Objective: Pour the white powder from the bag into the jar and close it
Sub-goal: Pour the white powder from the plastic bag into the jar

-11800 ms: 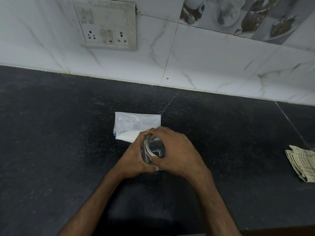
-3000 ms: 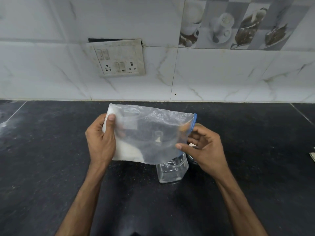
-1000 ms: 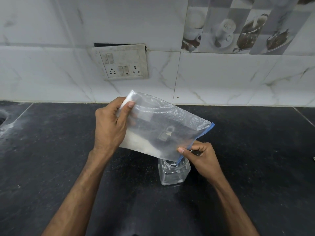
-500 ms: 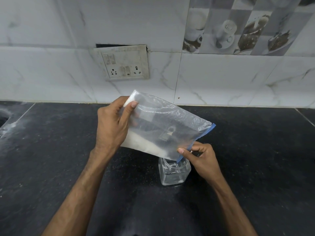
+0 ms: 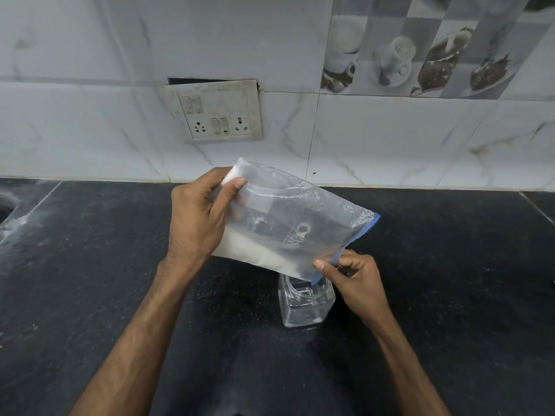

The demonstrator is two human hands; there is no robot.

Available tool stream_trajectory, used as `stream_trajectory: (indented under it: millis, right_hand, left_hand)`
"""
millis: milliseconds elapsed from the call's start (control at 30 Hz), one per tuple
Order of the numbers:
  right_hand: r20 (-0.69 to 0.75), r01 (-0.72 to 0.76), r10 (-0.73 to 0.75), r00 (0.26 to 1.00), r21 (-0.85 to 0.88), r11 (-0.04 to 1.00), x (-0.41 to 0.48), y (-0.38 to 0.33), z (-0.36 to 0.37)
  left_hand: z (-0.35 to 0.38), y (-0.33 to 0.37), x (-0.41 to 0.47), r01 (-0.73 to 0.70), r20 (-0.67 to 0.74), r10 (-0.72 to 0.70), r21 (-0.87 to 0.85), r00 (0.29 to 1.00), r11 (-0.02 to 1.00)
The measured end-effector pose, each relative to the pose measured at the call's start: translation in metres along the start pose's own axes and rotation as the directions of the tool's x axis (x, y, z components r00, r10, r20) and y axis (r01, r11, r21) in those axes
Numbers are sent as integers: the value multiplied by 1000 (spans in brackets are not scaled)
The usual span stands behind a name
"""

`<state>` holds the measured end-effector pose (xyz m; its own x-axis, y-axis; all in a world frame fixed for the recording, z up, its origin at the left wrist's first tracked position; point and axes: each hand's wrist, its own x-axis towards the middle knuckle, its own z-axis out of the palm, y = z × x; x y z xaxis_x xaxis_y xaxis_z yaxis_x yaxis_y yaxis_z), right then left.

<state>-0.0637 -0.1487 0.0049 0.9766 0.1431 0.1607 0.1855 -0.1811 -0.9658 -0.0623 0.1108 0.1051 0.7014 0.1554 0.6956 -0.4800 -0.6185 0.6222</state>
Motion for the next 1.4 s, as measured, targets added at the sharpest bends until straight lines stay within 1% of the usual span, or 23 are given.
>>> stream_trajectory:
  millis: [100,233,433,633,767,933,1167,1400]
  right_hand:
    - [28,2,-1,1000,-32,999,-2,0,-1]
    - [26,3,-2,1000,-59,998,-3,0,-5]
    - [32,31,-30,999,-30,999,0,-5,-8]
    - [-3,50,-50,999,-9,999,-1,-4,-7]
    - [-10,31,-31,999,-16,999,-1,-3,-7]
    - [-26,-6,6,1000,16,1000,-2,-1,-6]
    - [-39,4,-1,999,99,995,-8,-2,-4]
    - [-37,9,-5,999,96,995,-9,-3,-4]
  left_hand:
    - [1,1,1,-7,6,7,-4,1000,1000]
    - [3,1,0,-20,24,21,-30,1000,999]
    - [7,2,1,-27,36,30,-67,999,997]
    - [7,2,3,-35,33,38,-73,999,997]
    - [8,3,3,-36,43,39,-74,998,997]
    - [7,2,3,-35,43,38,-74,998,997]
    - [10,-2,3,-53,43,56,-77,998,996]
    - [10,0,1,-53,26,56,-101,998,993]
